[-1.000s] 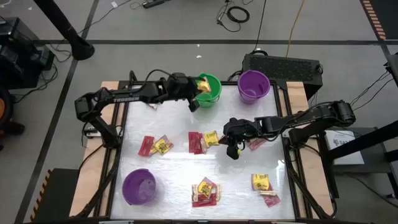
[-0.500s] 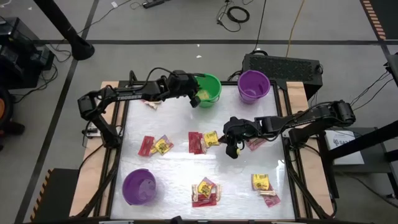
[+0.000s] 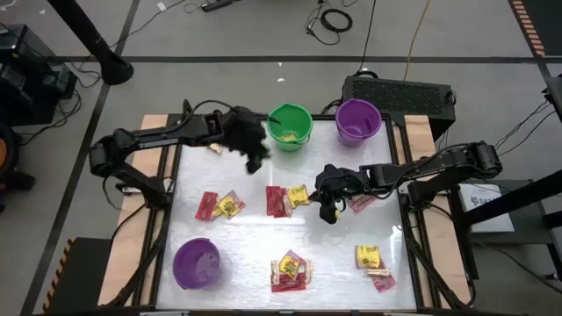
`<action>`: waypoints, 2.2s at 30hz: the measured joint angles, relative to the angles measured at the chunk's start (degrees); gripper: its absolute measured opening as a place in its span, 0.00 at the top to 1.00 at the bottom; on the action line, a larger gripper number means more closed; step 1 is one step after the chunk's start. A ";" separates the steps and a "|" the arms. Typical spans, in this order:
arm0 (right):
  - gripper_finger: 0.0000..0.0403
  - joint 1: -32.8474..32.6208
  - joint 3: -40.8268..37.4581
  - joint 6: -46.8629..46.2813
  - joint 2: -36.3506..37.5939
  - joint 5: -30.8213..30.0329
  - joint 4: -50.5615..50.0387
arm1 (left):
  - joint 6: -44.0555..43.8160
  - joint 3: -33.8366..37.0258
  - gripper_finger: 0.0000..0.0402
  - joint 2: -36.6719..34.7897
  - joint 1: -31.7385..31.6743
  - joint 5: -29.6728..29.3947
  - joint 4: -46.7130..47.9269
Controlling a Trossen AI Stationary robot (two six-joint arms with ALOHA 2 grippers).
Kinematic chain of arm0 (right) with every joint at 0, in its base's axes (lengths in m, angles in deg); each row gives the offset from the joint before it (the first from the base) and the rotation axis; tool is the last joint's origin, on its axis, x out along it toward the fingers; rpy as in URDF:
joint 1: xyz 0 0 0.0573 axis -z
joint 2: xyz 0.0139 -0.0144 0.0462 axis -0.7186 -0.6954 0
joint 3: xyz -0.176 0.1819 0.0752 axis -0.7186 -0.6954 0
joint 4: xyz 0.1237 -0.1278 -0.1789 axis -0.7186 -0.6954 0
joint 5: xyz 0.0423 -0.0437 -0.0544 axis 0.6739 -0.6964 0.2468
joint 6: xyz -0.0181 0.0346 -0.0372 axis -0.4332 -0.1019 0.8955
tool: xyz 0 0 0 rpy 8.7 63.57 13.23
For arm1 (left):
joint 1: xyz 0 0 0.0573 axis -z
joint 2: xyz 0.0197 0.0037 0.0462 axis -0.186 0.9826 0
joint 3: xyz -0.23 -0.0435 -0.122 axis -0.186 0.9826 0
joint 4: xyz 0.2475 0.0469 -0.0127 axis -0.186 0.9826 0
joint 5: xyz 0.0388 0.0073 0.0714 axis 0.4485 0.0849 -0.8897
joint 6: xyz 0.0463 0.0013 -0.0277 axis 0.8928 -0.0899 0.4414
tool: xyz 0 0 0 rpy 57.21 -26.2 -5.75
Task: Sort candy by brand, put in halloween buckets
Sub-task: Put the yellow candy into the green bucket
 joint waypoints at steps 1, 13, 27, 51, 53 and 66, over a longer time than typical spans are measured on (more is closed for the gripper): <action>1.00 0.01 0.00 0.02 0.00 0.00 -0.02 | 0.14 0.09 0.71 -0.46 0.99 1.47 3.64; 1.00 0.71 0.00 3.76 -0.02 0.02 0.07 | -0.19 10.46 0.71 0.06 11.55 -1.94 17.27; 1.00 1.24 0.02 3.92 -0.02 0.32 0.07 | -0.26 20.31 0.71 0.68 12.50 -12.56 14.67; 1.00 1.24 0.02 4.06 -0.04 0.33 0.04 | -3.26 23.85 0.98 0.68 12.42 -9.62 4.85; 1.00 1.24 0.02 4.06 -0.04 0.33 0.04 | -3.24 23.61 0.98 0.68 12.39 -9.33 4.75; 1.00 1.24 0.04 3.95 -0.04 0.33 -0.04 | 1.16 6.14 1.00 0.24 11.00 -7.63 2.87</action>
